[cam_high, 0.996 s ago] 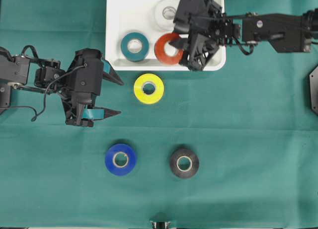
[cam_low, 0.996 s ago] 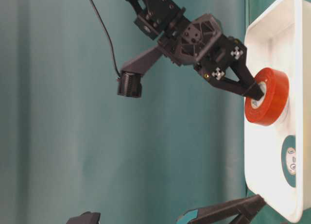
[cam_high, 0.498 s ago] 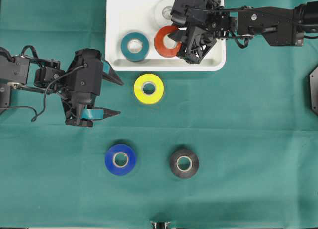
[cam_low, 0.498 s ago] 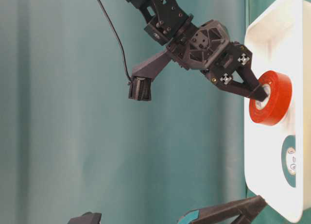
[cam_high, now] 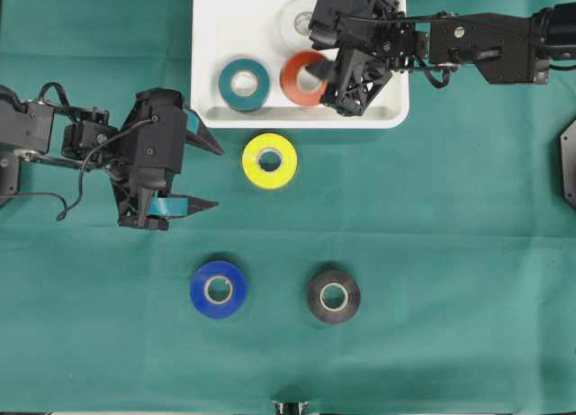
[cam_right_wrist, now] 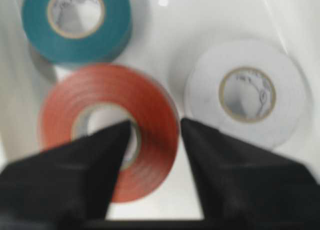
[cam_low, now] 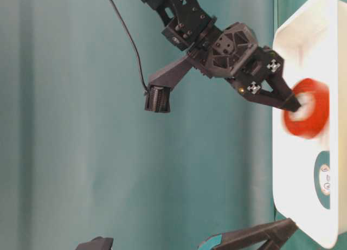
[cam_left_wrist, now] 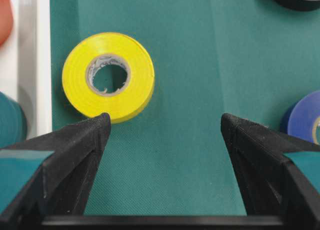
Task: Put the tape alternately from left to right into the white case.
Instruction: 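Lift the orange-red roll with the right gripper and lower it into the tray, then open the right gripper to release the orange-red roll in the tray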
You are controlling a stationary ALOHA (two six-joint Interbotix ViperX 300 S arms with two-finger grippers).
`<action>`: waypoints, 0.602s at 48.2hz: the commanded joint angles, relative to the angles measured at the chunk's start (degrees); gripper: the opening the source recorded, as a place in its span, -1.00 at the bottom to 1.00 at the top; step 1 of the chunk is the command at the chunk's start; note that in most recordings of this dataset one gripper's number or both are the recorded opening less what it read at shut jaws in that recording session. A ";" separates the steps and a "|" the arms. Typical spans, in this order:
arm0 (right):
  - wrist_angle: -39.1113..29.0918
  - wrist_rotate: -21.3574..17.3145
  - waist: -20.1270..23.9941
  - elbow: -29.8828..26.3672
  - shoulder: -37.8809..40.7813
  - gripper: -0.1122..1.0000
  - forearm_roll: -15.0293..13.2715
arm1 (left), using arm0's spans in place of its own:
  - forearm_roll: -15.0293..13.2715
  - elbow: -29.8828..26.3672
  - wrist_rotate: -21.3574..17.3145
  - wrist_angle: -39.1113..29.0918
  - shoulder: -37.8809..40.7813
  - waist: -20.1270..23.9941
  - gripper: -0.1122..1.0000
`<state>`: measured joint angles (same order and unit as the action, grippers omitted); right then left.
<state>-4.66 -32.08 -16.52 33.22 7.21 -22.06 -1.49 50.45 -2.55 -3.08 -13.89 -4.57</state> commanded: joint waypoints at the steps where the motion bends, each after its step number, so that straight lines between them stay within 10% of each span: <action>1: 0.44 0.00 -0.09 -0.88 -0.79 -0.33 -0.62 | 0.00 -0.62 0.00 0.35 -0.62 -0.18 0.85; 11: 0.35 0.00 -0.09 -0.79 -0.79 0.74 -0.79 | 0.00 -0.70 0.09 0.35 -0.62 -0.18 0.85; 29: 0.35 -0.09 -0.09 -0.70 -0.79 0.72 -0.79 | 0.00 -0.62 0.09 0.35 -0.62 -0.18 0.85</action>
<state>-4.66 -32.08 -16.52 33.31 7.21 -22.76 -1.49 50.36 -2.46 -3.08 -13.89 -4.57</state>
